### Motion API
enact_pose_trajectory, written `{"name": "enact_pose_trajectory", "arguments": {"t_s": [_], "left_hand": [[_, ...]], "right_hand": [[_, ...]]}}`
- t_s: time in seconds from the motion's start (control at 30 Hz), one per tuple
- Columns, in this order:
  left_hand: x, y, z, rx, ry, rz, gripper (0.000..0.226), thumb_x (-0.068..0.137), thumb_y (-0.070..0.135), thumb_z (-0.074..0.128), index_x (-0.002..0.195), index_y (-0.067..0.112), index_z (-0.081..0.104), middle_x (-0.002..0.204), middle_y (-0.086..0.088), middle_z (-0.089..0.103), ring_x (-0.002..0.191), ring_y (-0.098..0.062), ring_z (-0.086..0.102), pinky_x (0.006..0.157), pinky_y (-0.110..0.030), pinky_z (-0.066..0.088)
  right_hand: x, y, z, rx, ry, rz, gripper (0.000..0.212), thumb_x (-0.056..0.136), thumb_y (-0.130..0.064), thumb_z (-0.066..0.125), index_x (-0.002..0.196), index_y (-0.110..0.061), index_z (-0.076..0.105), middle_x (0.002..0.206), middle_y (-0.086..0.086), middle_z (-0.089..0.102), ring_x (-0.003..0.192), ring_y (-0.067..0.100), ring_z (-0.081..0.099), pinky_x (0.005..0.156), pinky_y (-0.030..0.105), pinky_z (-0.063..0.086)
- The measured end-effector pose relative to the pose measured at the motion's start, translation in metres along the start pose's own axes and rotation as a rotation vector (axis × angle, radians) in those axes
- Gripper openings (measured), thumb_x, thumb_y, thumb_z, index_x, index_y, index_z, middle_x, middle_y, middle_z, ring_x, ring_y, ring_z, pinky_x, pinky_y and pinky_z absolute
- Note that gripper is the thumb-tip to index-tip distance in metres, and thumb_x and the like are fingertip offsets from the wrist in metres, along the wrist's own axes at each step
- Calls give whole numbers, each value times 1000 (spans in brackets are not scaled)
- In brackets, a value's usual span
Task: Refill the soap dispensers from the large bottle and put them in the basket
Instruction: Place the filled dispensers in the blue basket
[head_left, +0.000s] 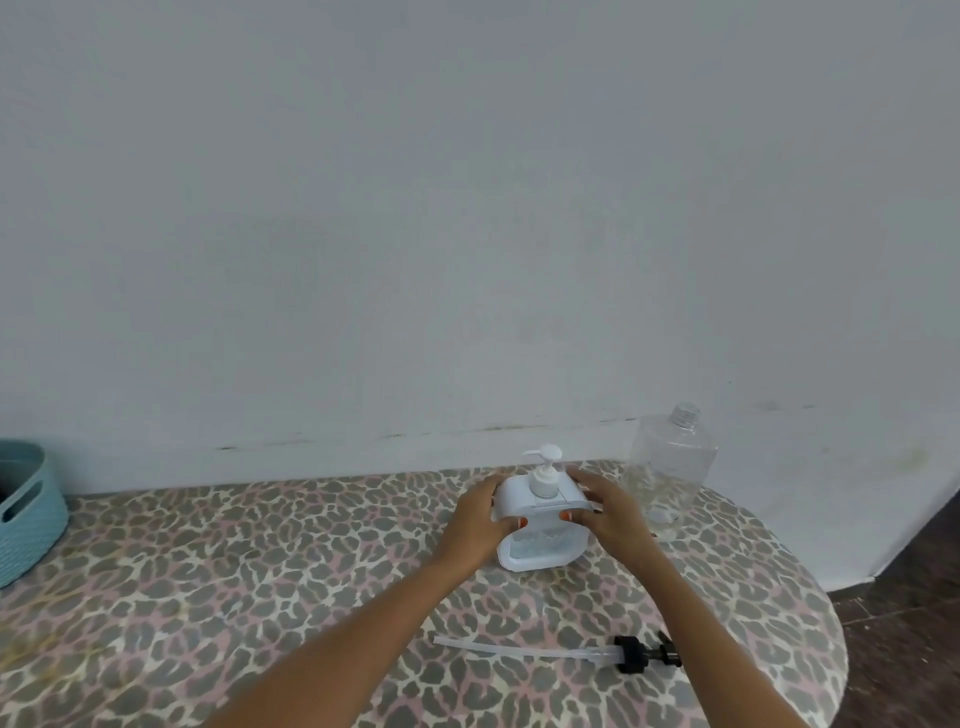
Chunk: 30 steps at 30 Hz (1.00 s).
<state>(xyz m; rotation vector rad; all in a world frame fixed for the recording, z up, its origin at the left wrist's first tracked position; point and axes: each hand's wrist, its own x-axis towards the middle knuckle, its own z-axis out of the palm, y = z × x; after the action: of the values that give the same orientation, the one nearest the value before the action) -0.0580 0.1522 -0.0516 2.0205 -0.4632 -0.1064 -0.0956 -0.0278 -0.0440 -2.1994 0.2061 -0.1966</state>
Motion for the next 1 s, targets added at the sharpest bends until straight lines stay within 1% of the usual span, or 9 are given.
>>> {"name": "enact_pose_trajectory", "arguments": {"t_s": [0.1, 0.37, 0.5, 0.63, 0.73, 0.77, 0.87, 0.97, 1.0], "left_hand": [[-2, 0, -17, 39, 40, 9, 45, 80, 16, 69, 121, 12, 51, 122, -4, 57, 110, -17, 53, 86, -23, 40], [-13, -2, -93, 95, 158, 40, 41, 73, 23, 74, 109, 13, 57, 111, -3, 62, 102, -18, 57, 87, -32, 48], [-26, -3, -138, 93, 217, 48, 38, 72, 23, 75, 105, 13, 58, 108, -2, 63, 100, -18, 59, 83, -28, 48], [-42, -5, -190, 123, 280, 43, 36, 72, 22, 75, 103, 11, 60, 98, 2, 61, 97, -19, 59, 78, -26, 48], [-55, -10, -230, 142, 344, 38, 36, 73, 22, 75, 103, 11, 60, 95, 5, 59, 94, -16, 58, 73, -16, 45], [-59, -12, -243, 148, 365, 34, 36, 73, 22, 75, 103, 11, 60, 95, 5, 58, 93, -16, 58, 72, -14, 43], [-73, -21, -283, 170, 441, 11, 36, 72, 22, 76, 103, 11, 60, 95, 4, 59, 92, -16, 57, 70, -12, 41], [-87, -32, -319, 208, 507, -21, 37, 71, 24, 76, 102, 11, 60, 97, 1, 61, 92, -16, 57, 68, -17, 42], [-92, -36, -330, 217, 529, -34, 37, 71, 24, 76, 102, 11, 60, 97, 1, 61, 92, -17, 58, 70, -19, 42]], "right_hand": [[4, -16, 7, -30, -19, -32, 56, 79, -4, 67, 131, -8, 47, 133, 11, 51, 115, 26, 52, 89, 23, 38], [14, -82, 37, -6, -83, -156, 53, 80, -5, 66, 130, -10, 47, 133, 7, 51, 113, 24, 54, 86, 20, 38], [20, -121, 58, 6, -121, -228, 52, 79, -3, 67, 128, -9, 49, 131, 7, 53, 109, 21, 54, 83, 16, 37], [28, -165, 86, 17, -201, -293, 52, 80, -6, 67, 128, -11, 50, 132, 5, 52, 100, 13, 52, 76, 12, 38], [35, -201, 111, 11, -250, -358, 52, 80, -7, 67, 128, -10, 49, 132, 6, 51, 101, 13, 51, 70, 4, 39], [37, -214, 121, 8, -260, -383, 52, 80, -7, 67, 129, -9, 49, 133, 7, 51, 102, 13, 50, 71, 3, 38], [41, -249, 151, 2, -305, -436, 53, 80, -8, 67, 129, -9, 48, 133, 7, 50, 106, 15, 51, 78, 8, 35], [44, -282, 183, -13, -357, -496, 55, 81, -8, 67, 131, -8, 46, 134, 8, 48, 116, 22, 51, 86, 14, 36], [45, -293, 194, -25, -375, -519, 55, 81, -8, 66, 132, -7, 45, 135, 9, 48, 118, 23, 49, 88, 15, 36]]}}
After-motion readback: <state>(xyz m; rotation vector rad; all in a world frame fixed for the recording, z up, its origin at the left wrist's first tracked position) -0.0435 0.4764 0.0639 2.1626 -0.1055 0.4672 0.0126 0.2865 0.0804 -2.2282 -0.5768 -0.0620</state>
